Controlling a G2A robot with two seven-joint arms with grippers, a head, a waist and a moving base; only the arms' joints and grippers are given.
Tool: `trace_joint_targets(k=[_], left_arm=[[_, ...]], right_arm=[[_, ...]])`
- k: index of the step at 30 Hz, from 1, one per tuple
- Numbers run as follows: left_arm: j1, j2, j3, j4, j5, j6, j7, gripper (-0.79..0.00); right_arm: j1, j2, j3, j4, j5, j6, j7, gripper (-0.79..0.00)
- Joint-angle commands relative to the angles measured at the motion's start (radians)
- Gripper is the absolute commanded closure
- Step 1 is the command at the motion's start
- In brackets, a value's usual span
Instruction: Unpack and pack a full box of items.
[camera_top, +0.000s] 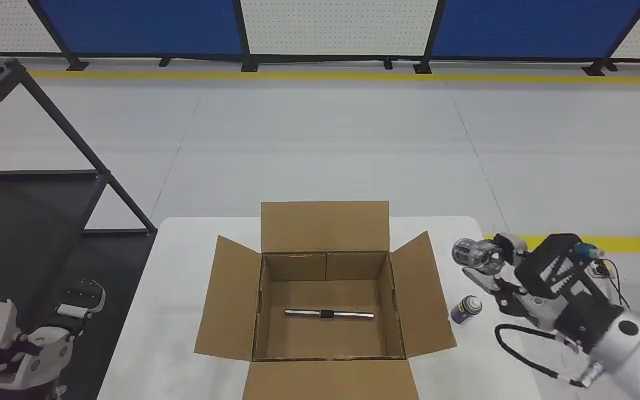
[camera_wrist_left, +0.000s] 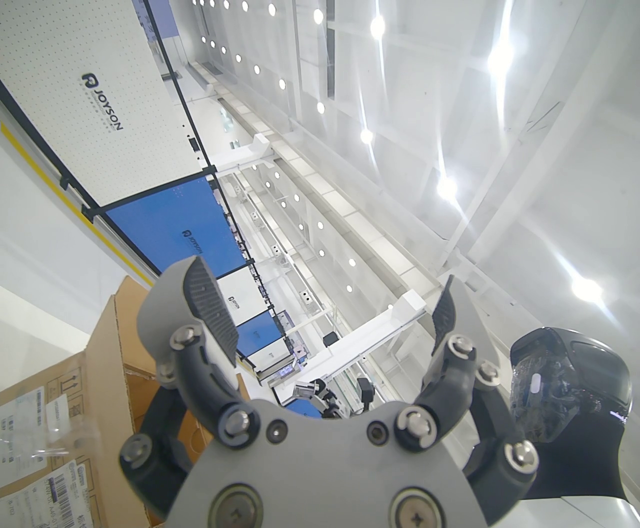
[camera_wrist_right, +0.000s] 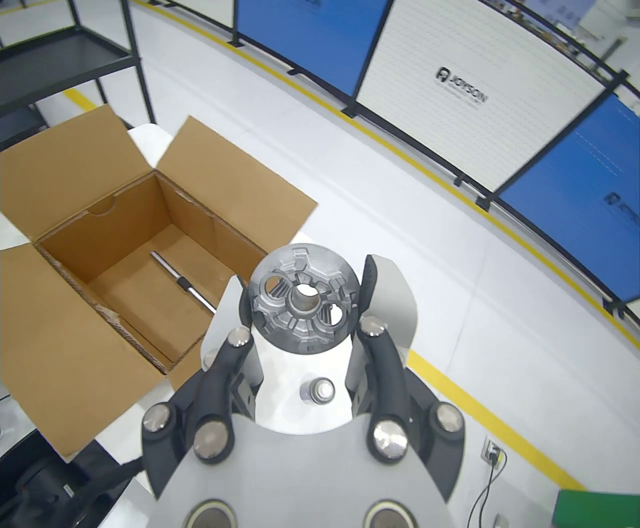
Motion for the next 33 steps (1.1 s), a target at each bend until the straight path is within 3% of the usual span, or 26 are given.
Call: trace_joint_targets(k=[1, 7, 14, 30, 33], left_arm=[[0.000, 0.000, 0.000, 0.000, 0.000, 0.000, 0.000, -0.785], [0.000, 0.000, 0.000, 0.000, 0.000, 0.000, 0.000, -0.785], [0.000, 0.000, 0.000, 0.000, 0.000, 0.000, 0.000, -0.785], [0.000, 0.000, 0.000, 0.000, 0.000, 0.000, 0.000, -0.785], [0.000, 0.000, 0.000, 0.000, 0.000, 0.000, 0.000, -0.785]], right_arm=[[0.087, -0.002, -0.169, 0.000, -0.026, 0.028, 0.035, 0.000], [0.244, -0.030, -0.560, 0.003, -0.199, 0.175, 0.111, 0.000], [0.384, -0.083, -0.821, 0.180, -0.292, 0.316, 0.119, 0.000], [0.393, -0.088, -0.835, 0.197, -0.301, 0.331, 0.124, 0.000], [0.393, -0.096, -0.860, 0.274, -0.258, 0.275, 0.069, 0.000]])
